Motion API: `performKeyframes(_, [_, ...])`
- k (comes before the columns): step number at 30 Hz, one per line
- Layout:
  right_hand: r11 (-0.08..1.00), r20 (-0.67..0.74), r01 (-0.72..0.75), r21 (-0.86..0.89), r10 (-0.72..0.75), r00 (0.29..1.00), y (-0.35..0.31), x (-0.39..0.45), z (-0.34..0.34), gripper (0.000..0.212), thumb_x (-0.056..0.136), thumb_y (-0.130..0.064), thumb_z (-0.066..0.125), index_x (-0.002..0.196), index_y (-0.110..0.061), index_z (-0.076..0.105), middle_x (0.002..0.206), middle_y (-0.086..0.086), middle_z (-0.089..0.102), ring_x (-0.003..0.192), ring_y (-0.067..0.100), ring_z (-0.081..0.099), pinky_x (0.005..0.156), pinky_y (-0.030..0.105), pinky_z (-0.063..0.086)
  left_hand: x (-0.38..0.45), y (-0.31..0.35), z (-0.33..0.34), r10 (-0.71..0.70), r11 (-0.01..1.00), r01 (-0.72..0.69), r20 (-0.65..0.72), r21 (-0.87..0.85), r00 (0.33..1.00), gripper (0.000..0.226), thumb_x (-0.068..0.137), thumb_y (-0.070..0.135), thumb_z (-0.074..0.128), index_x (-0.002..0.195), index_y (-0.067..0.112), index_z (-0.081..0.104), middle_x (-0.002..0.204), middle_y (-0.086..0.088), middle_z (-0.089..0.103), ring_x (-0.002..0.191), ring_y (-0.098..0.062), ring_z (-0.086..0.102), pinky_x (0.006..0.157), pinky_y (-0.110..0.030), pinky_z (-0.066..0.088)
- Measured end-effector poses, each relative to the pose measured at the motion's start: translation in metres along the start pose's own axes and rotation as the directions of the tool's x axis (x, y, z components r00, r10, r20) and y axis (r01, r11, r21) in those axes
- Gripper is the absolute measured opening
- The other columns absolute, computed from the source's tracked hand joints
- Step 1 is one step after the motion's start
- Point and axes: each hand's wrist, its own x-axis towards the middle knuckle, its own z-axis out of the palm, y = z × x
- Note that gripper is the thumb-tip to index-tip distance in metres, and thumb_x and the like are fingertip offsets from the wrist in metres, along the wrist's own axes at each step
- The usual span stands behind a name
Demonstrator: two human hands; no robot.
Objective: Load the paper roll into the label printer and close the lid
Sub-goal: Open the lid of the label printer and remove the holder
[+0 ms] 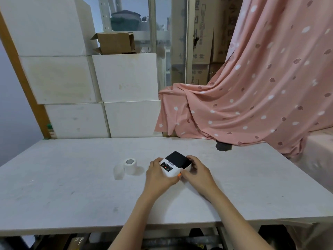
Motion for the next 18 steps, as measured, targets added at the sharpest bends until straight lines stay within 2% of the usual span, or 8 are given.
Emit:
performKeyframes(3, [0.999,0.044,-0.013,-0.036,0.015,0.999,-0.005,-0.004,-0.001,0.060,0.078,-0.035,0.076,0.133,-0.042,0.052,0.118,-0.022,0.064,0.107,0.009,0.062,0.089,0.023,0.050,0.000,-0.005,-0.003,0.011,0.998,-0.008,0.034,-0.060,0.999,0.094,0.054,0.054,0.085,0.134,0.024,0.044,0.122,0.008,0.055,0.114,-0.012,0.058,0.095,-0.035,0.052])
performKeyframes(6, [0.997,0.092,-0.028,-0.069,0.034,0.995,-0.009,-0.007,-0.001,0.072,0.077,-0.039,0.073,0.142,-0.043,0.043,0.124,-0.022,0.062,0.109,0.000,0.060,0.092,0.024,0.049,-0.003,-0.006,-0.003,0.024,0.998,-0.021,0.058,-0.053,0.998,0.100,0.058,0.049,0.085,0.140,0.024,0.033,0.125,0.008,0.053,0.116,-0.012,0.056,0.097,-0.033,0.051])
performKeyframes(9, [0.995,0.107,-0.048,-0.083,0.057,0.993,-0.012,-0.008,-0.001,0.087,0.079,-0.040,0.069,0.153,-0.041,0.024,0.129,-0.016,0.057,0.110,0.005,0.060,0.091,0.025,0.046,-0.001,-0.005,-0.002,0.031,0.998,-0.027,0.074,-0.064,0.997,0.102,0.057,0.046,0.086,0.140,0.029,0.028,0.123,0.007,0.055,0.111,-0.010,0.058,0.089,-0.025,0.051])
performKeyframes(12, [0.994,0.104,-0.052,-0.097,0.062,0.993,-0.013,-0.008,-0.001,0.096,0.078,-0.041,0.068,0.156,-0.039,0.013,0.121,-0.015,0.060,0.102,0.010,0.064,0.091,0.030,0.051,-0.001,-0.005,-0.003,0.015,0.997,-0.007,0.095,-0.079,0.995,0.105,0.056,0.041,0.087,0.142,0.026,0.029,0.121,0.008,0.059,0.107,-0.007,0.060,0.078,-0.015,0.046])
performKeyframes(15, [0.995,0.101,-0.049,-0.090,0.058,0.993,-0.014,-0.009,0.001,0.098,0.075,-0.039,0.067,0.155,-0.043,0.010,0.118,-0.012,0.062,0.098,0.014,0.066,0.093,0.035,0.054,0.000,-0.005,-0.004,0.007,0.998,-0.001,0.094,-0.057,0.996,0.105,0.056,0.039,0.088,0.143,0.023,0.031,0.119,0.009,0.062,0.105,-0.007,0.062,0.078,-0.016,0.048])
performKeyframes(18, [0.996,0.102,-0.052,-0.071,0.059,0.993,-0.015,-0.007,0.001,0.102,0.076,-0.033,0.070,0.155,-0.044,0.007,0.132,-0.010,0.057,0.105,0.015,0.063,0.094,0.032,0.053,0.000,-0.004,-0.003,0.014,0.999,-0.011,0.085,-0.036,0.996,0.100,0.057,0.039,0.088,0.140,0.022,0.036,0.113,0.011,0.065,0.102,-0.006,0.063,0.081,-0.021,0.052])
